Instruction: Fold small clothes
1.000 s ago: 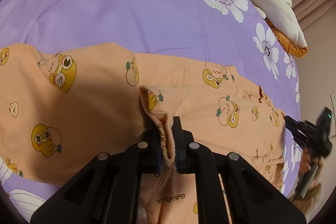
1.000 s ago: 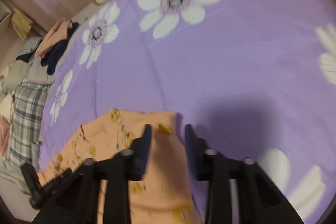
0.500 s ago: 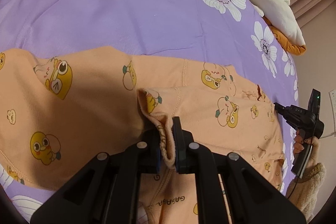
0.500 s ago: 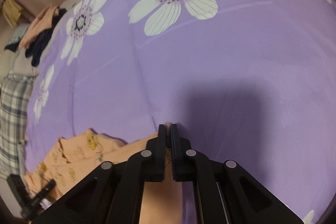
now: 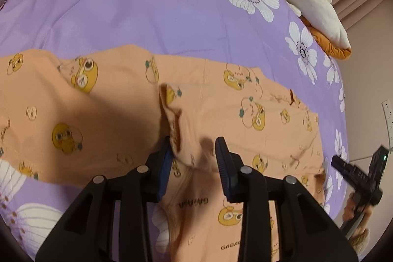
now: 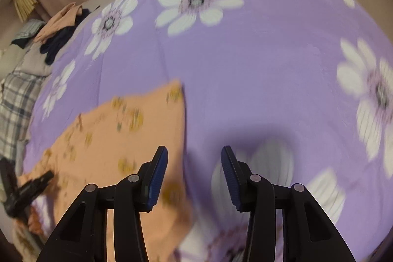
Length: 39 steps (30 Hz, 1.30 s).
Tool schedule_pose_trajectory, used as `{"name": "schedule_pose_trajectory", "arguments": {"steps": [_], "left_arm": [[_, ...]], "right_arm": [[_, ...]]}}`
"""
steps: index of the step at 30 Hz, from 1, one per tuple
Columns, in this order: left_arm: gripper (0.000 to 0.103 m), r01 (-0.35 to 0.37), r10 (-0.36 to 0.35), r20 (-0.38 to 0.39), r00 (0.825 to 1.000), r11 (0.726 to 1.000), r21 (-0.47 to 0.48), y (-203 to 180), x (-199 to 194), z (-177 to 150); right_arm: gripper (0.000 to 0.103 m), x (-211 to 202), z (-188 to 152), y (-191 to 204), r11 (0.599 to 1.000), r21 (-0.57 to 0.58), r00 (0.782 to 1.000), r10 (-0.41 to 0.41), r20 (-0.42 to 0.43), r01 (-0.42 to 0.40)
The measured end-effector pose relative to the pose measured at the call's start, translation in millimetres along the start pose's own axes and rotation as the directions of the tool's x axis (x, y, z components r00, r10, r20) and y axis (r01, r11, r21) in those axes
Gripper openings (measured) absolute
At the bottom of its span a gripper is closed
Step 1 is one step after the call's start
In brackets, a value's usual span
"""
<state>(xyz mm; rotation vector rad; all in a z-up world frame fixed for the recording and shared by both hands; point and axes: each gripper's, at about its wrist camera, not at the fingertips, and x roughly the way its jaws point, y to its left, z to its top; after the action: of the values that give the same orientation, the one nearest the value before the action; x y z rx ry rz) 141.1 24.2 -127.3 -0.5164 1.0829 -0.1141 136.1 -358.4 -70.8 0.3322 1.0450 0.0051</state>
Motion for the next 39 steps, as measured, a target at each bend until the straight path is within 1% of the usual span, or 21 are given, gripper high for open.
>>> {"name": "schedule_pose_trajectory", "arguments": {"steps": [3, 5, 6, 7, 9, 10, 11, 13, 16, 18, 22, 26, 30, 33, 37, 39], "left_arm": [[0.032, -0.01, 0.01, 0.01, 1.0, 1.0, -0.002, 1, -1, -5], [0.027, -0.016, 0.017, 0.011, 1.0, 1.0, -0.004, 2, 0, -6], [0.026, -0.023, 0.023, 0.011, 1.0, 1.0, -0.004, 3, 1, -6], [0.026, -0.023, 0.023, 0.011, 1.0, 1.0, -0.004, 3, 1, -6], [0.025, -0.018, 0.018, 0.017, 1.0, 1.0, -0.005, 4, 1, -6], [0.024, -0.016, 0.016, 0.018, 1.0, 1.0, -0.005, 5, 2, -6], [0.024, -0.017, 0.017, 0.016, 1.0, 1.0, -0.004, 6, 3, -7], [0.024, -0.026, 0.026, 0.002, 1.0, 1.0, 0.005, 6, 6, -6], [0.024, -0.019, 0.019, -0.011, 1.0, 1.0, -0.006, 7, 8, -3], [0.024, -0.003, 0.002, -0.022, 1.0, 0.999, -0.041, 12, 10, -2], [0.024, 0.021, -0.023, -0.031, 0.999, 0.998, -0.061, 15, 11, -1], [0.024, 0.049, -0.052, -0.032, 0.998, 0.995, -0.09, 20, 11, -1], [0.024, 0.069, -0.071, -0.021, 0.997, 0.995, -0.073, 21, 10, -3], [0.025, 0.07, -0.071, -0.015, 0.997, 0.996, -0.062, 21, 10, -4], [0.025, 0.071, -0.073, -0.018, 0.997, 0.994, -0.087, 21, 6, -2], [0.031, 0.089, -0.091, -0.012, 0.996, 0.991, -0.095, 21, -4, -2]], "right_arm": [[0.045, -3, -25, 9, 0.999, -0.03, 0.999, -0.011, 0.036, 0.012], [0.045, -1, -36, 15, 0.999, -0.03, 0.999, 0.036, 0.024, -0.036], [0.045, 2, -37, 18, 0.999, -0.025, 0.999, 0.049, 0.019, -0.048], [0.045, 6, -39, 18, 0.999, -0.012, 0.999, 0.041, 0.014, -0.041], [0.031, 17, -41, 17, 1.0, 0.009, 1.0, -0.007, -0.014, 0.007], [0.014, 21, -42, 16, 0.999, 0.019, 0.999, -0.036, -0.018, 0.037], [0.011, 22, -43, 14, 0.998, 0.041, 0.999, -0.051, -0.008, 0.051], [0.009, 19, -43, 10, 0.997, 0.075, 0.999, -0.034, 0.017, 0.032], [0.009, 16, -43, 5, 0.994, 0.102, 0.998, -0.054, 0.042, 0.049], [0.008, 23, -44, 2, 0.992, 0.115, 0.998, -0.051, 0.03, 0.047], [0.008, 29, -43, 2, 0.993, 0.097, 0.997, -0.066, 0.045, 0.061], [0.008, 26, -54, 6, 0.994, 0.079, 0.995, -0.083, 0.064, 0.078], [0.008, 26, -57, 7, 0.993, 0.07, 0.992, -0.099, 0.076, 0.093], [0.008, 26, -60, 11, 0.992, 0.064, 0.989, -0.116, 0.095, 0.11], [0.008, 26, -61, 10, 0.992, 0.071, 0.988, -0.116, 0.104, 0.109], [0.008, 27, -59, 10, 0.992, 0.07, 0.988, -0.114, 0.101, 0.107]]}}
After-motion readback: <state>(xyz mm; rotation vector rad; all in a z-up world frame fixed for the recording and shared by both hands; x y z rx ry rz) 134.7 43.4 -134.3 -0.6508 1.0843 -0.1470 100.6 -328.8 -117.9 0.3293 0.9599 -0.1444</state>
